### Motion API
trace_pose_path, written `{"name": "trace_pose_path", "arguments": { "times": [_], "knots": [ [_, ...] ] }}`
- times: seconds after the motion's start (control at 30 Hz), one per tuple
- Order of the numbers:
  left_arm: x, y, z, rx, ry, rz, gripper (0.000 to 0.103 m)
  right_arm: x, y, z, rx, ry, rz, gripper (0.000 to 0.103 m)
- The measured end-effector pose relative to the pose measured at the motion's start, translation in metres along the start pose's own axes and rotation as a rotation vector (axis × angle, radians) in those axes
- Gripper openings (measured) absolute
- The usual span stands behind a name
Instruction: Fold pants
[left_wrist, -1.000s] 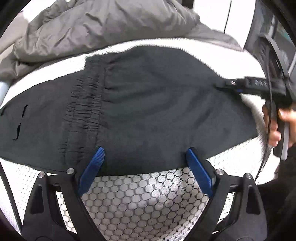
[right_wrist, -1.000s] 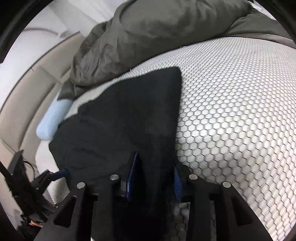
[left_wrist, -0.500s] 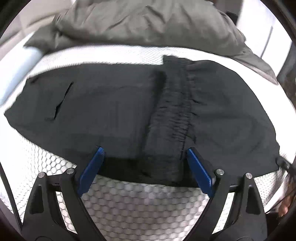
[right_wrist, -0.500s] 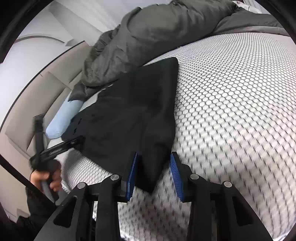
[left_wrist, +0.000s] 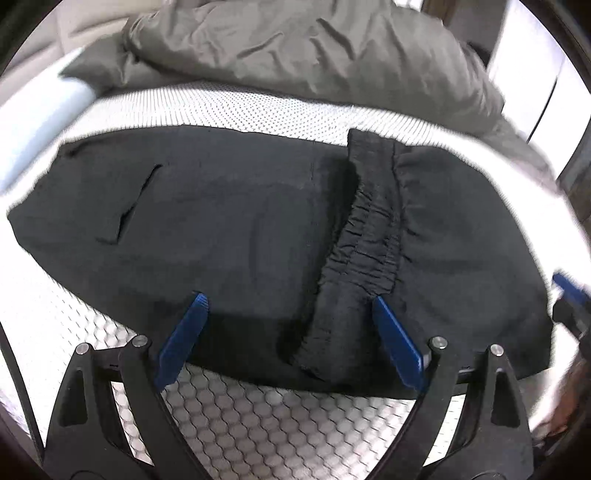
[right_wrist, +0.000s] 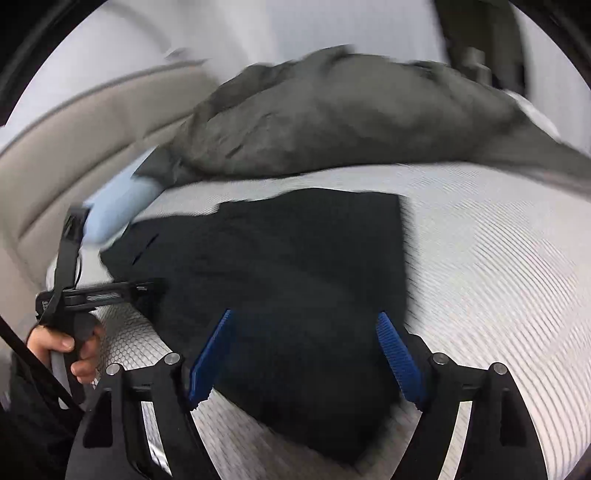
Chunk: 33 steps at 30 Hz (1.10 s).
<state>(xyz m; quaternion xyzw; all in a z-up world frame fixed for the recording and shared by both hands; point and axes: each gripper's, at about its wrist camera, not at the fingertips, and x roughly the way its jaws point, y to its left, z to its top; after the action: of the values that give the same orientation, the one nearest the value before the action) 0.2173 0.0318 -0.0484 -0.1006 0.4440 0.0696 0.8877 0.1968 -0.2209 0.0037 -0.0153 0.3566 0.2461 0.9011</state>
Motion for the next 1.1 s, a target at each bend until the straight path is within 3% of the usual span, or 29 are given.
{"name": "trace_pose_path", "arguments": {
  "times": [0.1, 0.17, 0.23, 0.3, 0.43, 0.53, 0.6, 0.63, 0.7, 0.77, 0.8, 0.83, 0.9, 0.97, 1.03, 1.1],
  "knots": [
    [0.010, -0.006, 0.002, 0.020, 0.009, 0.031, 0.093, 0.039, 0.029, 0.011, -0.074, 0.021, 0.044, 0.081],
    [0.014, -0.005, 0.004, 0.023, 0.016, 0.029, 0.096, 0.071, 0.040, 0.006, -0.115, 0.086, 0.022, 0.069],
    [0.018, -0.002, 0.004, 0.028, 0.028, 0.010, 0.097, 0.088, 0.036, -0.005, -0.135, 0.157, -0.004, 0.065],
    [0.017, -0.001, 0.003, 0.032, 0.023, 0.000, 0.097, 0.083, 0.026, -0.010, -0.144, 0.152, -0.026, 0.064],
    [0.015, -0.003, 0.002, 0.046, 0.015, 0.011, 0.097, 0.057, -0.015, -0.019, -0.103, 0.145, -0.204, 0.062],
    [0.005, -0.007, 0.002, 0.046, -0.005, 0.047, 0.096, 0.044, -0.039, -0.023, -0.021, 0.107, -0.166, 0.062],
    [-0.014, -0.012, 0.001, 0.055, -0.070, 0.077, 0.093, 0.029, -0.040, -0.023, 0.000, 0.065, -0.144, 0.062],
    [-0.026, -0.016, 0.000, 0.062, -0.112, 0.063, 0.092, 0.022, -0.040, -0.023, 0.011, 0.043, -0.124, 0.062],
    [-0.053, -0.029, -0.006, 0.096, -0.214, -0.041, 0.093, 0.008, -0.038, -0.020, 0.038, 0.005, -0.062, 0.062],
    [-0.064, -0.053, -0.014, 0.189, -0.240, -0.147, 0.093, 0.004, -0.029, -0.018, 0.047, -0.008, -0.012, 0.061],
    [-0.061, -0.072, -0.022, 0.287, -0.218, -0.182, 0.093, 0.006, -0.023, -0.018, 0.046, -0.006, 0.009, 0.059],
    [-0.054, -0.088, -0.029, 0.370, -0.189, -0.171, 0.093, 0.008, -0.016, -0.020, 0.038, 0.001, 0.042, 0.051],
    [-0.032, -0.105, -0.039, 0.445, -0.123, -0.103, 0.093, 0.015, 0.002, -0.023, -0.006, 0.033, 0.081, 0.049],
    [-0.008, -0.104, -0.041, 0.435, -0.033, -0.091, 0.092, 0.027, 0.016, -0.031, -0.078, 0.068, 0.091, 0.046],
    [-0.003, -0.096, -0.036, 0.405, -0.028, -0.112, 0.092, 0.039, 0.012, -0.040, -0.108, 0.136, 0.038, 0.039],
    [-0.004, -0.085, -0.032, 0.374, -0.029, -0.107, 0.092, 0.038, 0.004, -0.043, -0.107, 0.149, 0.017, 0.039]
  ]
}}
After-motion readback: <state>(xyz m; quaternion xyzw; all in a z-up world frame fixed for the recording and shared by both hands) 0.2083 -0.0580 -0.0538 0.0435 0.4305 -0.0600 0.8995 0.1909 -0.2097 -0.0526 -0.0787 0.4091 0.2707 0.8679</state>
